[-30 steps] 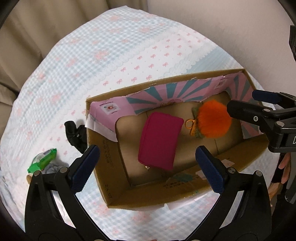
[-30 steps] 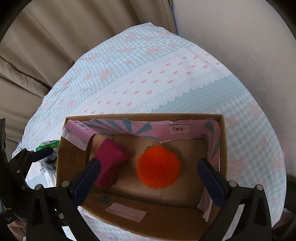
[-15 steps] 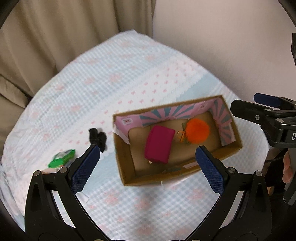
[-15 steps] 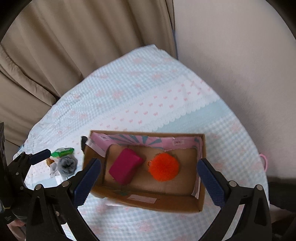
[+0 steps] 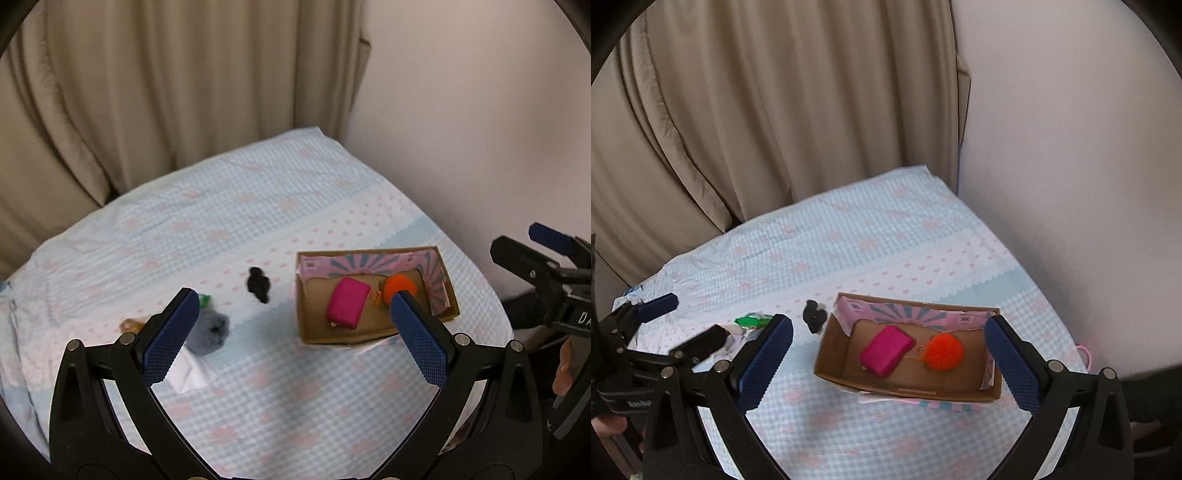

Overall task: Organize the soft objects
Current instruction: 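Withdraw both tools from the box and move toward the grey items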

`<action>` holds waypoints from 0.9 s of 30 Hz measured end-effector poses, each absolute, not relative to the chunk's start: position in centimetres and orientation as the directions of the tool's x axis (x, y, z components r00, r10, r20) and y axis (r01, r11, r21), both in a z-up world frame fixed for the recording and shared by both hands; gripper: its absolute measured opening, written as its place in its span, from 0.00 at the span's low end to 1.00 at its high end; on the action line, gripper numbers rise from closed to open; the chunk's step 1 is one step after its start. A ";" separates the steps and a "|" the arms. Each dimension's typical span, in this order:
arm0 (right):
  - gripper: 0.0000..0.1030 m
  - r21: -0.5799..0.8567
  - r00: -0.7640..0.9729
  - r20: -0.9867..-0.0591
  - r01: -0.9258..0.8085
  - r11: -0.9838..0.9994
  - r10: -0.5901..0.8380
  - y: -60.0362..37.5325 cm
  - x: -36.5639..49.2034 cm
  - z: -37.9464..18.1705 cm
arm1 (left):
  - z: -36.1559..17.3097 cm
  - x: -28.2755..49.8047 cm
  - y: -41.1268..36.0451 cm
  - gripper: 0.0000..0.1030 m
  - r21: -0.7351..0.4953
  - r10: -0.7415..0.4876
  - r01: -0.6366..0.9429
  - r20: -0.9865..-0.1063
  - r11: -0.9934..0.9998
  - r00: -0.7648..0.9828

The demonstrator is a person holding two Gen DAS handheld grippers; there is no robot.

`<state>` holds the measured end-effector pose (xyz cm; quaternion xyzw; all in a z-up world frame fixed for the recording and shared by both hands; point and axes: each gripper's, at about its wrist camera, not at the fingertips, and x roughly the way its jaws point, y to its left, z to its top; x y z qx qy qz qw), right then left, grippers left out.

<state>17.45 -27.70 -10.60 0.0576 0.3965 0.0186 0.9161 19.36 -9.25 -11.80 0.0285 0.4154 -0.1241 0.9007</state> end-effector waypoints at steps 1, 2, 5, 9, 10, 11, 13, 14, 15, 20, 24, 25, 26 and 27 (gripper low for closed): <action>1.00 0.118 0.694 -0.716 0.014 0.993 0.075 -27.0 16.6 -10.2 | -11.2 18.6 -8.3 1.00 -0.055 -0.204 0.247 -0.747 0.968 0.633; 1.00 0.117 0.701 -0.709 0.018 0.993 0.071 -26.2 15.8 -9.8 | -10.9 17.9 -7.6 1.00 -0.056 -0.206 0.247 -0.740 0.967 0.641; 1.00 0.116 0.715 -0.696 0.027 0.993 0.061 -24.3 13.6 -9.1 | -10.0 16.1 -5.4 1.00 -0.050 -0.203 0.243 -0.721 0.969 0.662; 1.00 0.108 0.712 -0.701 0.050 0.993 0.041 -21.8 11.2 -8.7 | -9.3 13.4 -1.9 1.00 -0.065 -0.203 0.223 -0.703 0.973 0.682; 1.00 0.107 0.714 -0.699 0.054 0.993 0.036 -21.4 10.7 -8.6 | -9.3 12.8 -1.0 1.00 -0.070 -0.203 0.218 -0.701 0.974 0.684; 1.00 0.102 0.720 -0.694 0.059 0.993 0.028 -20.7 10.1 -8.6 | -9.3 12.3 -0.3 0.99 -0.074 -0.204 0.214 -0.700 0.974 0.685; 1.00 0.085 0.727 -0.687 0.075 0.994 0.004 -19.7 9.2 -8.6 | -9.3 11.2 1.5 0.99 -0.079 -0.201 0.205 -0.698 0.976 0.687; 1.00 0.078 0.730 -0.684 0.082 0.994 -0.006 -19.0 8.6 -8.5 | -9.3 10.8 2.4 0.99 -0.080 -0.199 0.201 -0.697 0.976 0.689; 1.00 0.079 0.731 -0.683 0.083 0.993 -0.007 -18.5 8.2 -8.5 | -9.4 10.4 3.2 0.99 -0.080 -0.196 0.197 -0.696 0.977 0.691; 1.00 0.114 0.734 -0.678 0.076 0.991 0.021 -15.9 7.3 -8.6 | -10.0 9.3 7.6 0.99 -0.075 -0.178 0.175 -0.690 0.982 0.701; 1.00 0.129 0.747 -0.665 0.077 0.989 0.029 -13.4 7.1 -9.1 | -11.4 9.1 11.1 0.99 -0.063 -0.157 0.158 -0.697 0.985 0.700; 1.00 0.133 0.749 -0.662 0.073 0.988 0.034 -12.7 7.1 -9.4 | -11.8 9.1 11.9 0.99 -0.058 -0.148 0.151 -0.697 0.987 0.702; 1.00 0.135 0.751 -0.659 0.067 0.989 0.039 -12.0 7.2 -9.7 | -12.3 9.2 12.6 0.99 -0.054 -0.142 0.147 -0.697 0.988 0.702; 1.00 0.135 0.752 -0.658 0.061 0.989 0.044 -11.4 7.4 -10.1 | -12.8 9.2 13.3 0.99 -0.049 -0.134 0.140 -0.698 0.989 0.703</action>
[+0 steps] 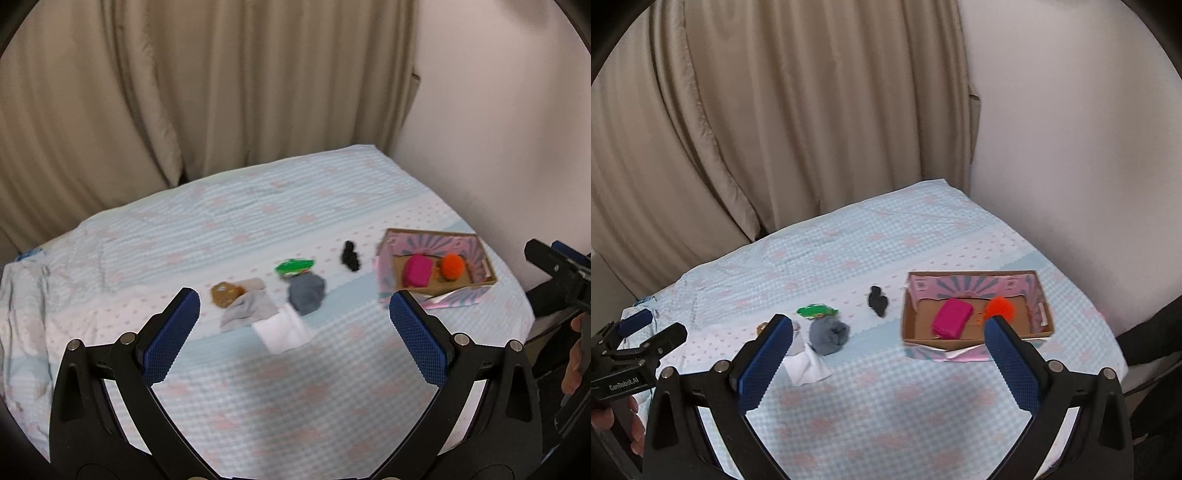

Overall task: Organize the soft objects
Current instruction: 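Withdraw both tools from the box and move toward the grey items, then grasp the grey cloth with the left tool while the right tool grasps the grey sock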

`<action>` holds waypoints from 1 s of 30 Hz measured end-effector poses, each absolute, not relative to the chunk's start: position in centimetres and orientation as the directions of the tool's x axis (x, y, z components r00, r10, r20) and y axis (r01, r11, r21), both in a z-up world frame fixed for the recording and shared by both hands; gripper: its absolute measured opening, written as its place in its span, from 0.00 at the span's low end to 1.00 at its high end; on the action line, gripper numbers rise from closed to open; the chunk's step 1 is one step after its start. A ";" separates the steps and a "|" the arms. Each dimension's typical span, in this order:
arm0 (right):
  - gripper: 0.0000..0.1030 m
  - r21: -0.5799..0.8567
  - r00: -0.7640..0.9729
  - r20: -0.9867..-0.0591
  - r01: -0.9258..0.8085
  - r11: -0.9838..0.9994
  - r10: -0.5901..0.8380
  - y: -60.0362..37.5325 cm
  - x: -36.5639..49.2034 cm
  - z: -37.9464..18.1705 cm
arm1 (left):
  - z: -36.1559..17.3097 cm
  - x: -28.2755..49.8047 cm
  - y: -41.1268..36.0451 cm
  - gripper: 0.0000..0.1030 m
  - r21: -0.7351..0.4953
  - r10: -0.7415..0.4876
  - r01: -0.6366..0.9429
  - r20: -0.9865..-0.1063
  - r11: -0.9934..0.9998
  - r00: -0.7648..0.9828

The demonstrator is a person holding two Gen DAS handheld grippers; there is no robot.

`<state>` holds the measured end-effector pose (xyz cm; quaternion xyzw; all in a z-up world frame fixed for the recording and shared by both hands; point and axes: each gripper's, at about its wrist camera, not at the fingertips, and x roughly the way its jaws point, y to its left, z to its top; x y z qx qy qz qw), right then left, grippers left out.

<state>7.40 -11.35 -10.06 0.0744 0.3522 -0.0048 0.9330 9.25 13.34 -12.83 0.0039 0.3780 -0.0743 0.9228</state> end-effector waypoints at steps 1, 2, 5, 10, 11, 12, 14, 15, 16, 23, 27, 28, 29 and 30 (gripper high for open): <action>1.00 0.138 0.752 -0.657 0.051 0.989 0.054 -10.5 7.8 -10.7 | -13.4 9.4 14.2 0.99 -0.041 -0.121 0.130 -0.700 0.991 0.704; 1.00 0.143 0.751 -0.657 0.042 0.989 0.063 -10.0 8.0 -11.1 | -14.0 9.5 14.8 0.99 -0.034 -0.111 0.123 -0.702 0.992 0.704; 1.00 0.156 0.741 -0.665 0.018 0.988 0.092 -8.1 9.2 -12.9 | -16.3 10.4 16.6 0.99 -0.022 -0.088 0.104 -0.716 0.994 0.692; 1.00 0.179 0.712 -0.690 -0.011 0.984 0.134 -5.8 12.0 -17.1 | -21.2 13.3 18.6 0.99 -0.049 -0.079 0.065 -0.753 0.997 0.653; 1.00 0.183 0.704 -0.696 -0.017 0.983 0.142 -5.4 12.8 -18.1 | -22.2 13.8 18.9 0.99 -0.059 -0.083 0.058 -0.760 0.997 0.645; 1.00 0.185 0.697 -0.701 -0.022 0.982 0.148 -5.0 13.5 -18.9 | -23.4 14.5 19.3 0.99 -0.069 -0.086 0.052 -0.767 0.996 0.635; 1.00 0.199 0.684 -0.710 -0.033 0.979 0.167 -4.4 14.9 -20.8 | -25.6 15.9 19.8 0.99 -0.080 -0.081 0.029 -0.780 0.996 0.621; 1.00 0.210 0.676 -0.714 -0.039 0.977 0.181 -4.0 15.7 -21.9 | -27.0 16.8 20.2 0.99 -0.095 -0.085 0.016 -0.785 0.995 0.613; 1.00 0.217 0.672 -0.716 -0.046 0.975 0.191 -3.7 16.4 -22.9 | -28.1 17.5 20.4 0.99 -0.109 -0.091 0.008 -0.790 0.994 0.606; 1.00 0.231 0.618 -0.751 -0.084 0.969 0.233 -1.3 21.7 -30.4 | -37.7 23.2 21.4 0.99 -0.165 -0.123 -0.028 -0.831 0.986 0.543; 1.00 0.240 0.587 -0.771 -0.090 0.967 0.246 -0.2 24.3 -34.6 | -41.9 25.7 21.5 0.99 -0.172 -0.132 -0.030 -0.847 0.985 0.515; 1.00 0.241 0.581 -0.775 -0.090 0.966 0.247 0.1 24.8 -35.5 | -43.0 26.3 21.5 0.99 -0.174 -0.134 -0.031 -0.849 0.984 0.511; 1.00 0.242 0.575 -0.779 -0.090 0.966 0.248 0.3 25.4 -36.5 | -43.9 26.9 21.5 0.99 -0.179 -0.138 -0.034 -0.852 0.983 0.506; 1.00 0.243 0.571 -0.782 -0.090 0.966 0.250 0.5 26.0 -37.3 | -44.6 27.2 21.6 0.99 -0.185 -0.142 -0.036 -0.853 0.982 0.503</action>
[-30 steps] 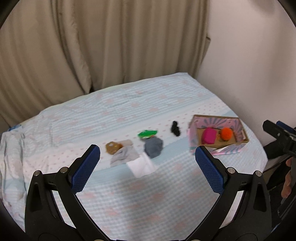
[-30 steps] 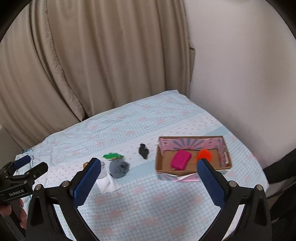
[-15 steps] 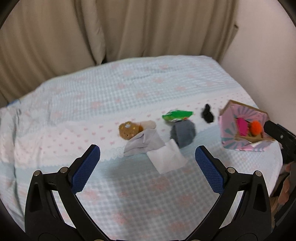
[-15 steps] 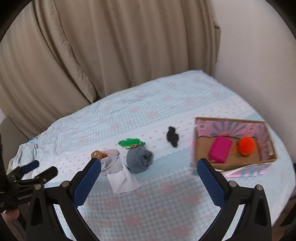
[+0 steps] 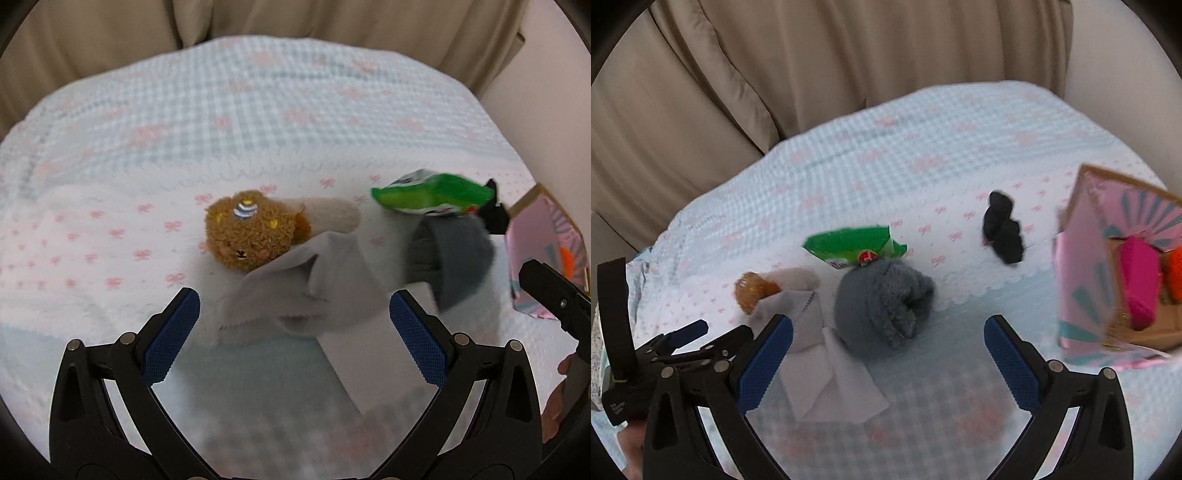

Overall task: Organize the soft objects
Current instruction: 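Grasp the grey cloth with the left tool while the right tool grasps the grey sock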

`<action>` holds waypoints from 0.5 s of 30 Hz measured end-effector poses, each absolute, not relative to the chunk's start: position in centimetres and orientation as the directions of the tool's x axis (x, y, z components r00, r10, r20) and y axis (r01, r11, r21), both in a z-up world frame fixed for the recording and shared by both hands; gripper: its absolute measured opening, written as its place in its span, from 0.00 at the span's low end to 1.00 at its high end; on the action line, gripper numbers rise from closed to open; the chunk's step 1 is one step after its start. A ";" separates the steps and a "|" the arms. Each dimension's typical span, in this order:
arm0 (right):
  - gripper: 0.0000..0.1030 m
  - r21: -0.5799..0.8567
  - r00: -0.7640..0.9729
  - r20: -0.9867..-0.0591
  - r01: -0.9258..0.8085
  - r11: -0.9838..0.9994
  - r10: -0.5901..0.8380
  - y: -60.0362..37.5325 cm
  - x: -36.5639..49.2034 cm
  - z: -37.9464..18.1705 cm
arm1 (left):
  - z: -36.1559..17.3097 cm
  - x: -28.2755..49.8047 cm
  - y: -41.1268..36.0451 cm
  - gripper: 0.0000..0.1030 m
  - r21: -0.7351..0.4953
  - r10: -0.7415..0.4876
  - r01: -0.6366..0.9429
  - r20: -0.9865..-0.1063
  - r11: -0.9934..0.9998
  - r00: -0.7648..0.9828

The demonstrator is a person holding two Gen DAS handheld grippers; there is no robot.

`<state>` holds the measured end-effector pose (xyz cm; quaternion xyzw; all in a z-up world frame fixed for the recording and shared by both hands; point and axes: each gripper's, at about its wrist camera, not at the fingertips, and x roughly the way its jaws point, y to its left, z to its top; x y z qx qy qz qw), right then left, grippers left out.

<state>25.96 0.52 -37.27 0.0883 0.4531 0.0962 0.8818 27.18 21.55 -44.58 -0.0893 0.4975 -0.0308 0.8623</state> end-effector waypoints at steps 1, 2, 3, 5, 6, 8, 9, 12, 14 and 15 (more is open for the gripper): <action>1.00 0.243 0.567 -0.784 -0.090 0.966 0.251 0.7 26.4 -37.9 | -45.4 27.6 21.6 0.99 -0.190 -0.146 -0.038 -0.854 0.981 0.499; 1.00 0.241 0.564 -0.788 -0.090 0.966 0.249 0.9 26.9 -38.7 | -46.2 28.1 21.6 0.99 -0.195 -0.151 -0.039 -0.856 0.980 0.494; 1.00 0.240 0.561 -0.790 -0.089 0.967 0.248 1.0 27.3 -39.2 | -46.7 28.3 21.5 0.99 -0.200 -0.155 -0.038 -0.857 0.979 0.491; 1.00 0.242 0.557 -0.792 -0.088 0.966 0.249 1.3 28.1 -40.3 | -47.7 28.8 21.2 0.95 -0.199 -0.160 -0.029 -0.860 0.980 0.485; 1.00 0.242 0.555 -0.794 -0.087 0.966 0.249 1.5 28.5 -40.7 | -48.0 29.0 21.0 0.93 -0.195 -0.160 -0.024 -0.862 0.981 0.480; 1.00 0.243 0.549 -0.798 -0.087 0.966 0.250 1.9 29.1 -41.6 | -48.7 29.2 20.6 0.89 -0.180 -0.151 -0.017 -0.868 0.984 0.473; 1.00 0.243 0.547 -0.799 -0.088 0.966 0.251 2.0 29.3 -42.0 | -49.0 29.3 20.4 0.89 -0.169 -0.141 -0.016 -0.871 0.986 0.471; 1.00 0.240 0.540 -0.804 -0.089 0.967 0.250 2.6 29.8 -43.0 | -49.3 29.2 19.6 0.84 -0.132 -0.113 -0.005 -0.869 0.991 0.482; 0.95 0.241 0.532 -0.809 -0.088 0.967 0.250 2.8 30.2 -43.6 | -49.3 29.3 19.2 0.71 -0.092 -0.083 0.004 -0.873 0.996 0.481; 0.90 0.245 0.526 -0.812 -0.088 0.966 0.253 2.9 30.3 -43.8 | -49.2 29.3 19.1 0.68 -0.086 -0.082 0.015 -0.871 0.996 0.484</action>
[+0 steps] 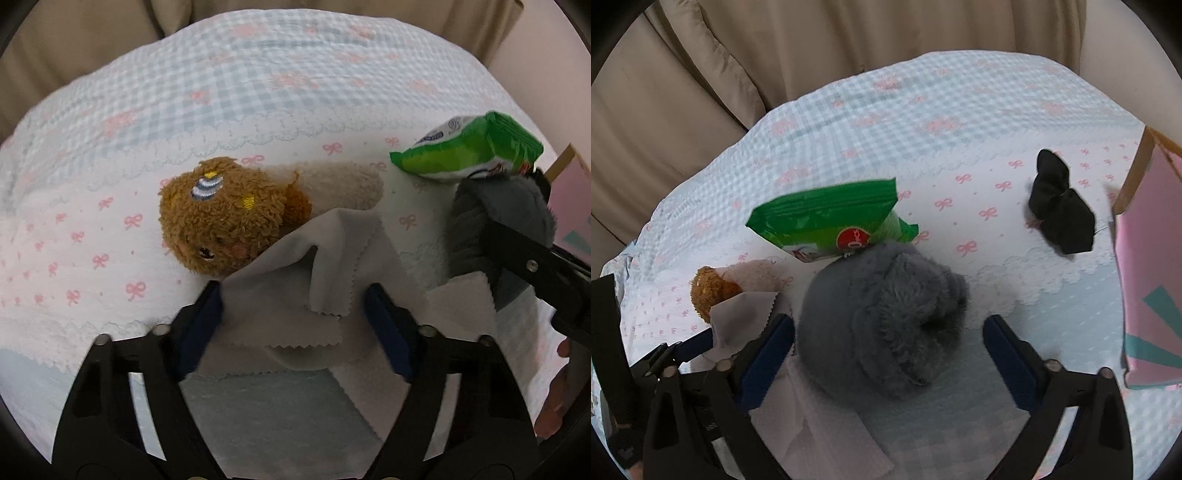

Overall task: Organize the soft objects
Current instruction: 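Grasp the grey cloth with the left tool while the right tool grasps the grey sock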

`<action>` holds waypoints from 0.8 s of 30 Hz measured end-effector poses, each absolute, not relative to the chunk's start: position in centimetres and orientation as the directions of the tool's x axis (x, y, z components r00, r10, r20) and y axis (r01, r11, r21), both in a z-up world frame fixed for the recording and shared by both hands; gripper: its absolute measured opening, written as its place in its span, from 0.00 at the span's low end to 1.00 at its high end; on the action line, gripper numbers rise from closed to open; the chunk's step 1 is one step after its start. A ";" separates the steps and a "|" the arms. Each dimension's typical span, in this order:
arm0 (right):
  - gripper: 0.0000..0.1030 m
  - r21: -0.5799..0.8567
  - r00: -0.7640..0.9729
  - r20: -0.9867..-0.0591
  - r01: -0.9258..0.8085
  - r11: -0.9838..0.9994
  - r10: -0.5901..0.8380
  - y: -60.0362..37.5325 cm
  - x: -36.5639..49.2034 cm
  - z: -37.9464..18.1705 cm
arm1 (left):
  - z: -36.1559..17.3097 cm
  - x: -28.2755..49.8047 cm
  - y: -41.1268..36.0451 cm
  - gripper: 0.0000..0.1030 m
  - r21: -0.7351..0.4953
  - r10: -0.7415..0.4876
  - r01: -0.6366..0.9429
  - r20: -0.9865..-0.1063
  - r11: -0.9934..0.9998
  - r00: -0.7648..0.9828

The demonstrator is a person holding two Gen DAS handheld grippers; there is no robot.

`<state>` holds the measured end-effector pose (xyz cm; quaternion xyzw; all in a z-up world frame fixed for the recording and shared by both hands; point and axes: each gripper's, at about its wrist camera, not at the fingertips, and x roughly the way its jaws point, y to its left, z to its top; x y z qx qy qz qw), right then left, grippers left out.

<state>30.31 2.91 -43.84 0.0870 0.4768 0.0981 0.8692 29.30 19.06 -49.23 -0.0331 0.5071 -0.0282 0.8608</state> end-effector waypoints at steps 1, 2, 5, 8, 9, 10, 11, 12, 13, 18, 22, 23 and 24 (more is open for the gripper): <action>0.85 0.251 0.518 -0.816 -0.087 0.964 0.259 3.0 30.5 -44.1 | -49.2 29.4 19.1 0.61 -0.087 -0.086 0.020 -0.870 0.996 0.486; 0.82 0.255 0.509 -0.820 -0.086 0.963 0.262 3.1 30.7 -44.4 | -49.1 29.4 18.9 0.55 -0.088 -0.089 0.025 -0.869 0.996 0.487; 0.73 0.246 0.494 -0.833 -0.075 0.966 0.250 3.4 30.9 -44.9 | -48.9 29.2 18.7 0.39 -0.088 -0.098 0.045 -0.867 0.995 0.489; 0.62 0.244 0.493 -0.835 -0.067 0.968 0.244 3.5 30.8 -44.8 | -48.6 29.1 18.7 0.21 -0.103 -0.117 0.056 -0.865 0.993 0.488; 0.58 0.243 0.490 -0.837 -0.066 0.968 0.244 3.5 30.9 -44.8 | -48.6 29.1 18.6 0.19 -0.107 -0.122 0.060 -0.865 0.992 0.486; 0.54 0.243 0.489 -0.838 -0.064 0.968 0.242 3.6 30.8 -44.7 | -48.6 29.0 18.6 0.16 -0.112 -0.129 0.064 -0.865 0.992 0.484; 0.53 0.244 0.489 -0.838 -0.060 0.968 0.242 3.6 30.8 -44.6 | -48.6 29.0 18.5 0.14 -0.115 -0.133 0.067 -0.865 0.991 0.483; 0.50 0.244 0.489 -0.838 -0.059 0.968 0.241 3.6 30.7 -44.5 | -48.5 28.9 18.5 0.14 -0.119 -0.137 0.068 -0.865 0.991 0.482; 0.47 0.243 0.490 -0.838 -0.058 0.968 0.240 3.6 30.7 -44.4 | -48.4 28.9 18.5 0.13 -0.125 -0.143 0.069 -0.865 0.990 0.481; 0.45 0.245 0.506 -0.830 -0.048 0.968 0.235 3.2 30.2 -43.0 | -46.7 28.8 19.6 0.13 -0.183 -0.181 0.045 -0.852 0.982 0.492; 0.45 0.252 0.519 -0.823 -0.032 0.967 0.231 2.7 29.4 -41.6 | -45.0 28.6 20.6 0.13 -0.211 -0.193 0.023 -0.840 0.977 0.507; 0.45 0.252 0.523 -0.821 -0.029 0.967 0.230 2.6 29.1 -41.1 | -44.5 28.5 20.7 0.13 -0.215 -0.196 0.022 -0.838 0.976 0.509; 0.45 0.251 0.525 -0.820 -0.027 0.968 0.228 2.5 28.9 -40.7 | -43.9 28.4 20.8 0.13 -0.218 -0.199 0.022 -0.835 0.976 0.512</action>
